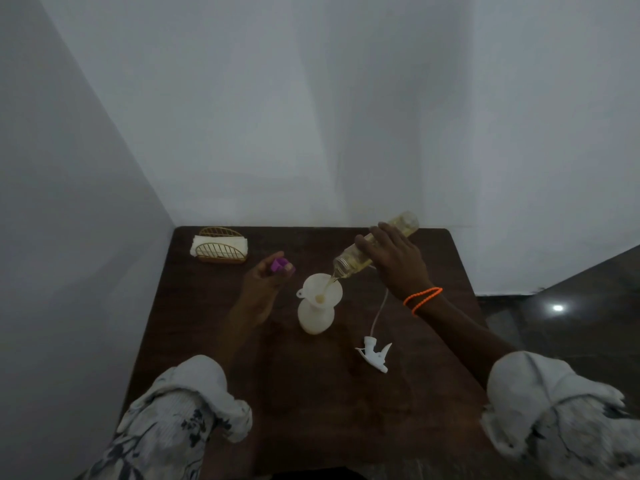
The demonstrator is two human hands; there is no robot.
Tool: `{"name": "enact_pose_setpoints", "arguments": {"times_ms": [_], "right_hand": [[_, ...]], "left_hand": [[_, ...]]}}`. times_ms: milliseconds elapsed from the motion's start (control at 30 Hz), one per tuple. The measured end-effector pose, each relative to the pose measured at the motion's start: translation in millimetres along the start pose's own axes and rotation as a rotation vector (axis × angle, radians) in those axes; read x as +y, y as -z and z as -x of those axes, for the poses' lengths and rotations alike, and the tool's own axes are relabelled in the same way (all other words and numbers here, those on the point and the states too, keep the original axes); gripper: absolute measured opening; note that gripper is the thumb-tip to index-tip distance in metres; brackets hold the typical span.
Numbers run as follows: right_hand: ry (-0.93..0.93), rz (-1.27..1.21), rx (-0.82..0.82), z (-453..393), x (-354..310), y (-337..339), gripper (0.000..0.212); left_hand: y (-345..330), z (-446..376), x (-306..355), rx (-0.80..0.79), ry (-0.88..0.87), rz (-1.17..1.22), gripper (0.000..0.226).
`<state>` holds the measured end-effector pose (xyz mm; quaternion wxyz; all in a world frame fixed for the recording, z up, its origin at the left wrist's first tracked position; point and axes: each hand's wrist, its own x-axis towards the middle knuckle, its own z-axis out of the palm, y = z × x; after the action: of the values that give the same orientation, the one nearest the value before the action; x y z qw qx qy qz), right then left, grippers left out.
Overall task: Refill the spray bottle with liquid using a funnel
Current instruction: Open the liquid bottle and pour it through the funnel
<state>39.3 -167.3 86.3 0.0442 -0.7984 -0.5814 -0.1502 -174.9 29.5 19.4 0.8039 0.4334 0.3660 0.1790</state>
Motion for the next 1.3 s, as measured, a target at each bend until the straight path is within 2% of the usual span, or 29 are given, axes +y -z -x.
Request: {"name": "enact_pose_setpoints", "arguments": {"times_ms": [200, 467, 1300], "right_hand": [[0.008, -0.006, 0.012, -0.3, 0.6, -1.7, 0.055], [0.011, 0.012, 0.01, -1.1, -0.2, -2.9, 0.051], [0.038, 0.03, 0.004, -9.3, 0.3, -3.7, 0.054]], "left_hand": [[1.2, -2.6, 1.4, -0.001, 0.008, -0.001, 0.047], [3.6, -4.0, 0.4, -0.01, 0.005, 0.003, 0.041], [5.6, -9.0, -1.8, -0.003, 0.008, 0.011, 0.044]]}}
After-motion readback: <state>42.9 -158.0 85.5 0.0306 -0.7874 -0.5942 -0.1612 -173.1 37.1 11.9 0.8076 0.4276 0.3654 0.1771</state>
